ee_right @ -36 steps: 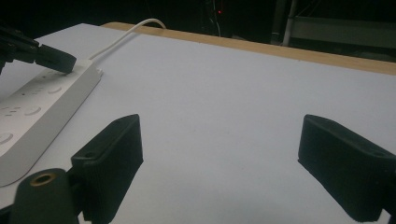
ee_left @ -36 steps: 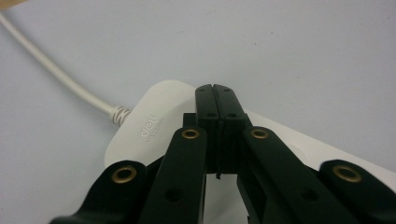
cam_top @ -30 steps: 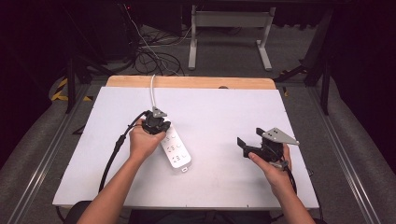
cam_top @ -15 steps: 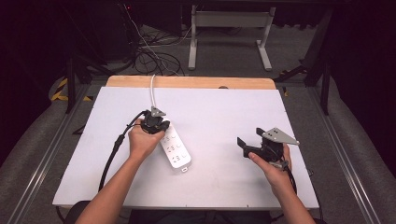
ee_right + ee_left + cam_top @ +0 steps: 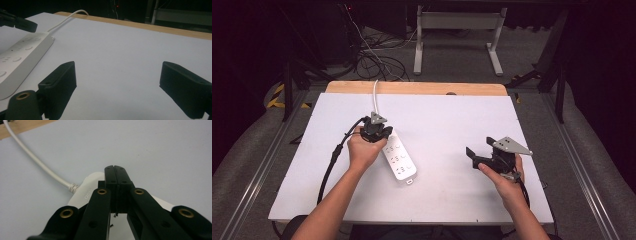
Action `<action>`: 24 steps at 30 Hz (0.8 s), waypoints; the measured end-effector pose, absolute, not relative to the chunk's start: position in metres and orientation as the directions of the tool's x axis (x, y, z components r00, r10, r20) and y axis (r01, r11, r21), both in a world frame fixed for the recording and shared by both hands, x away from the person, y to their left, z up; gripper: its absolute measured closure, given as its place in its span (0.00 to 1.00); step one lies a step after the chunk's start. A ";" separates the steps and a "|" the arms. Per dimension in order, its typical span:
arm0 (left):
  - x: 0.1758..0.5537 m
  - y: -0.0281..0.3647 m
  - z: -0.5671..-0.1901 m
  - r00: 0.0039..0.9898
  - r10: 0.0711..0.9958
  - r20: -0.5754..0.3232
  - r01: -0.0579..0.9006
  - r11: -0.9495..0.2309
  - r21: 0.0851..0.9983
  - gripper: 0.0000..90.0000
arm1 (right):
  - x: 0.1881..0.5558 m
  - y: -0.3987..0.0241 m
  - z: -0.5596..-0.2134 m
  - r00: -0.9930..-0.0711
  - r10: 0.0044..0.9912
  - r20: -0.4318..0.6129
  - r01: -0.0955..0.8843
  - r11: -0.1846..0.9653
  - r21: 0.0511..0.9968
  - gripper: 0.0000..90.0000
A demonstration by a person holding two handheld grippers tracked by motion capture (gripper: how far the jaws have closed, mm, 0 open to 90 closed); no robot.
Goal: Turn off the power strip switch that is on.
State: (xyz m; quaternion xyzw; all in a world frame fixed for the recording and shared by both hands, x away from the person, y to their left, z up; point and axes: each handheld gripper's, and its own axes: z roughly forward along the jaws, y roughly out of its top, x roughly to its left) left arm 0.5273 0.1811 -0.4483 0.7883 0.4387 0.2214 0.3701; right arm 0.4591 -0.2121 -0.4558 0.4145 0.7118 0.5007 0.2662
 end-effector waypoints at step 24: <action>0.496 0.207 -0.419 0.433 0.901 0.005 0.398 -0.197 0.896 1.00 | 0.459 -0.213 -0.456 -0.513 0.857 0.038 0.324 0.153 0.934 0.17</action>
